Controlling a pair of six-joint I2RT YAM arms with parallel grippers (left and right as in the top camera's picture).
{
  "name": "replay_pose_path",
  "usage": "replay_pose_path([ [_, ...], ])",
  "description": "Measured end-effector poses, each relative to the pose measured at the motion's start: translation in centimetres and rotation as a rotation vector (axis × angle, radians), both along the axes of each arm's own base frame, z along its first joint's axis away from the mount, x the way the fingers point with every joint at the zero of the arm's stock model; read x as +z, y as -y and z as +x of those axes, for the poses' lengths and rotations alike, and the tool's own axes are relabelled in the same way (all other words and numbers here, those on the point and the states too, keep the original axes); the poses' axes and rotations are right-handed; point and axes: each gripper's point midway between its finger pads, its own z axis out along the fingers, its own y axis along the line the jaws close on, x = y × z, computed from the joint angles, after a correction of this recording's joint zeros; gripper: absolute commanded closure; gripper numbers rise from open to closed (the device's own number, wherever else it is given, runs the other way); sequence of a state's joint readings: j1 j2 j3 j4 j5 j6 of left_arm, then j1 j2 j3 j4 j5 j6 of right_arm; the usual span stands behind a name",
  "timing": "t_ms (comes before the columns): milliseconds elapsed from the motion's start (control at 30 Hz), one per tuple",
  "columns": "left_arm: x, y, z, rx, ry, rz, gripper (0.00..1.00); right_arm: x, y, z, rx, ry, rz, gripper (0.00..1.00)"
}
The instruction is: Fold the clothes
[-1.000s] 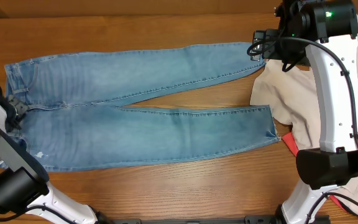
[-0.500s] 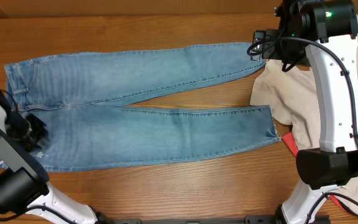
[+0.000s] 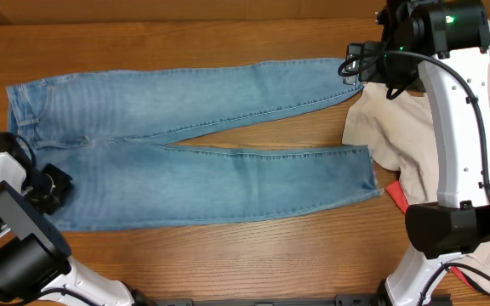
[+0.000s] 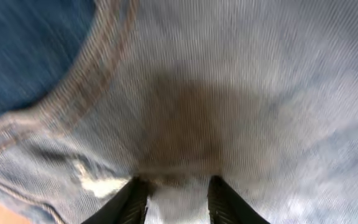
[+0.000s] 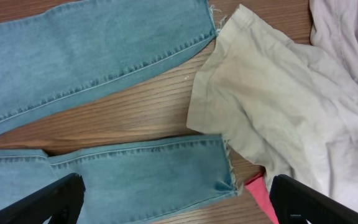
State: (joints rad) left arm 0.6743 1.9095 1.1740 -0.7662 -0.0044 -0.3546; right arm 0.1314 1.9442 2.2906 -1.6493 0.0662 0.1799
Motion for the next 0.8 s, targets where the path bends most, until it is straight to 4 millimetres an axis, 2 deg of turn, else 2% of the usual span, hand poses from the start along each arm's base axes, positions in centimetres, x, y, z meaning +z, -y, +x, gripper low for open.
replay_pose_path([
  [100, 0.2, -1.6, 1.7, 0.011, 0.069, 0.067, 0.64, 0.0, 0.0, 0.0, 0.000, 0.000, -0.001, 0.00],
  [233, 0.4, -2.6, 2.8, 0.013, 0.110, 0.105, 0.61, 0.0, 0.0, 0.0, 0.001, 0.000, 0.000, 0.00],
  [400, 0.5, -2.2, 3.0, 0.009, 0.116, 0.077, 0.52, 0.0, 0.0, 0.0, 0.000, 0.000, 0.001, 0.00],
  [533, 1.0, -1.2, 2.9, 0.005, 0.077, -0.009, 0.45, 0.0, -0.2, 0.0, 0.004, 0.000, 0.010, 0.00],
  [667, 3.3, -0.9, 3.7, -0.020, 0.078, -0.052, 0.39, 0.2, -0.3, 0.6, 0.005, 0.024, 0.019, 0.00],
  [800, 6.6, -1.1, 6.2, -0.091, 0.129, -0.027, 0.25, 0.4, -0.9, 0.9, 0.019, 0.039, 0.050, 0.00],
])
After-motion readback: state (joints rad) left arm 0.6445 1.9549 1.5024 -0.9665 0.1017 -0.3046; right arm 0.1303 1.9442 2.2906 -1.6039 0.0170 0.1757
